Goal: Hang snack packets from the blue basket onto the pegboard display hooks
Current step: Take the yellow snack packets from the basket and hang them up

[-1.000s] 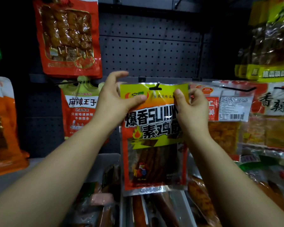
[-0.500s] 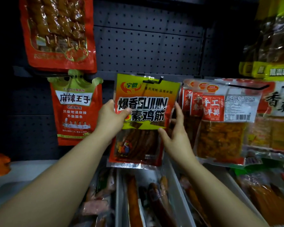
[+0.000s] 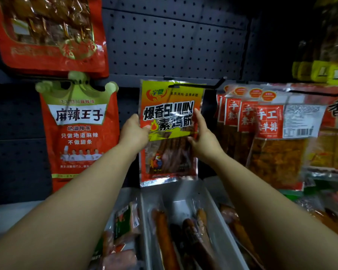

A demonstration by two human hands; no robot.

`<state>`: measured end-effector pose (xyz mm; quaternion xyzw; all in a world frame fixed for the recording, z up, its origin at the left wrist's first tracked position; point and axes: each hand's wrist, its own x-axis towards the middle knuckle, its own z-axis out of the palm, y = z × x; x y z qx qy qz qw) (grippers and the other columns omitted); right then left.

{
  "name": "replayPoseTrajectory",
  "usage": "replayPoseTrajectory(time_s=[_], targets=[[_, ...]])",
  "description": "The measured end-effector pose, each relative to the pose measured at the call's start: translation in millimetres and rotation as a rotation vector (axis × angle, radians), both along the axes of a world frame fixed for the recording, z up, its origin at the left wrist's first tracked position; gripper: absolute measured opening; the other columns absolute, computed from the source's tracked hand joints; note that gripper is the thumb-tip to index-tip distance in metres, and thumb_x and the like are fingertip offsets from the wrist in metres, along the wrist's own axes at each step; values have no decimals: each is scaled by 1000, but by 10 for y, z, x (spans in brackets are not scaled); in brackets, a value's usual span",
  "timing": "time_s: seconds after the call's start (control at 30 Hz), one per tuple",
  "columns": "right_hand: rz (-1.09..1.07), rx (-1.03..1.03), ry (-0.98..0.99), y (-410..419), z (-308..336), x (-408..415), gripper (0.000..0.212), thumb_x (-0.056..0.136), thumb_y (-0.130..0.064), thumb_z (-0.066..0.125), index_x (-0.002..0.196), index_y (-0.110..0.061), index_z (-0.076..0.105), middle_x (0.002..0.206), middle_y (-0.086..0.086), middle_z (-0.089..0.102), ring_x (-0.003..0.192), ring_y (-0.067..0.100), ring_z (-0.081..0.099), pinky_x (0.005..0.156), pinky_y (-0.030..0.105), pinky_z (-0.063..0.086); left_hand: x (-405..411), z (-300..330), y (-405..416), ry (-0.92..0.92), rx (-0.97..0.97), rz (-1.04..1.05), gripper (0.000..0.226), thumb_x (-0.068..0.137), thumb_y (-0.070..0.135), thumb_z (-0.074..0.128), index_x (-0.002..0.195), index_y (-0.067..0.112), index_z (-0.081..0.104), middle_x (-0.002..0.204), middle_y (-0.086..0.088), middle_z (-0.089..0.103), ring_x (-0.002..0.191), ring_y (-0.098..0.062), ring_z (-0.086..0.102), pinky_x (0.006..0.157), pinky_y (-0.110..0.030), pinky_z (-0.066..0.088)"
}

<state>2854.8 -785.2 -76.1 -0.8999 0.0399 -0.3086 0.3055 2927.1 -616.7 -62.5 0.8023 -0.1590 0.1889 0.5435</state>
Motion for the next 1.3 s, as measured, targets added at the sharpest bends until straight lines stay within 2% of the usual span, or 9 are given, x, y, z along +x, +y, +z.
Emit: replayPoseTrajectory(time_s=[0.17, 0.27, 0.37, 0.5, 0.67, 0.87, 0.97, 1.07, 1.3], targets=[[4, 31, -41, 36, -76, 19, 84, 95, -4, 51, 151, -37, -4, 143, 15, 45, 113, 31, 57, 91, 43, 48, 7, -143, 26, 65, -40, -21, 12, 93, 8, 52, 85, 17, 48, 96, -10, 60, 79, -20, 55, 63, -29, 44], [19, 82, -104, 22, -176, -77, 84, 97, -9, 50, 149, -39, -10, 148, 11, 42, 114, 28, 58, 89, 40, 48, -114, -280, 76, 156, -85, -95, 11, 93, 9, 52, 98, 18, 48, 109, -12, 62, 100, -28, 59, 88, -43, 50], [20, 195, -95, 15, -303, -229, 82, 97, -14, 51, 150, -36, -8, 150, 11, 37, 113, 27, 58, 92, 44, 50, -332, -402, 145, 222, -58, -126, 43, 93, 13, 56, 131, 17, 38, 128, -7, 55, 113, -24, 53, 100, -42, 43], [85, 267, -97, -37, -627, -685, 63, 94, -19, 57, 148, -28, 25, 136, -1, 44, 110, 11, 53, 92, 24, 45, -948, -705, 276, -23, 88, 12, 70, 88, 12, 62, 146, 16, 22, 148, -6, 32, 129, -11, 33, 102, -16, 22], [168, 236, -39, -452, -1143, -1601, 19, 92, -15, 60, 103, -29, 64, 100, -8, 67, 88, 2, 63, 79, 13, 50, -1876, -1179, 53, -302, 80, -97, 40, 83, 18, 62, 116, 33, 46, 120, 11, 42, 115, 2, 41, 99, -5, 25], [12, 357, 229, -1551, -1769, -2669, 13, 92, -4, 57, 98, -6, 69, 74, -1, 67, 61, -2, 59, 64, 14, 48, -2756, -1772, -1027, -104, 231, -573, 25, 79, 15, 59, 98, 31, 59, 96, 23, 54, 92, 13, 50, 83, -3, 35], [-122, 192, 515, -2141, -2238, -3144, 15, 91, -14, 62, 102, -5, 69, 82, 11, 70, 70, 18, 62, 72, 36, 51, -3108, -2273, -1596, 133, 259, -798, 18, 82, 19, 60, 98, 22, 65, 90, 11, 64, 82, 2, 58, 74, -8, 43], [-187, 101, 809, -2561, -2805, -3638, 20, 89, -19, 65, 107, -11, 69, 96, 12, 72, 81, 21, 64, 78, 36, 49, -3460, -2930, -2127, 400, 328, -940, 16, 85, 15, 65, 98, 23, 61, 91, 8, 63, 79, 2, 58, 70, -6, 43], [-323, 203, 1071, -2964, -3902, -4304, 26, 89, -28, 65, 105, -7, 68, 96, 14, 69, 94, 32, 65, 63, 26, 32, -3826, -4242, -2716, 817, 520, -721, 57, 83, 11, 68, 132, -3, 43, 135, -20, 49, 125, -34, 47, 103, -38, 39]])
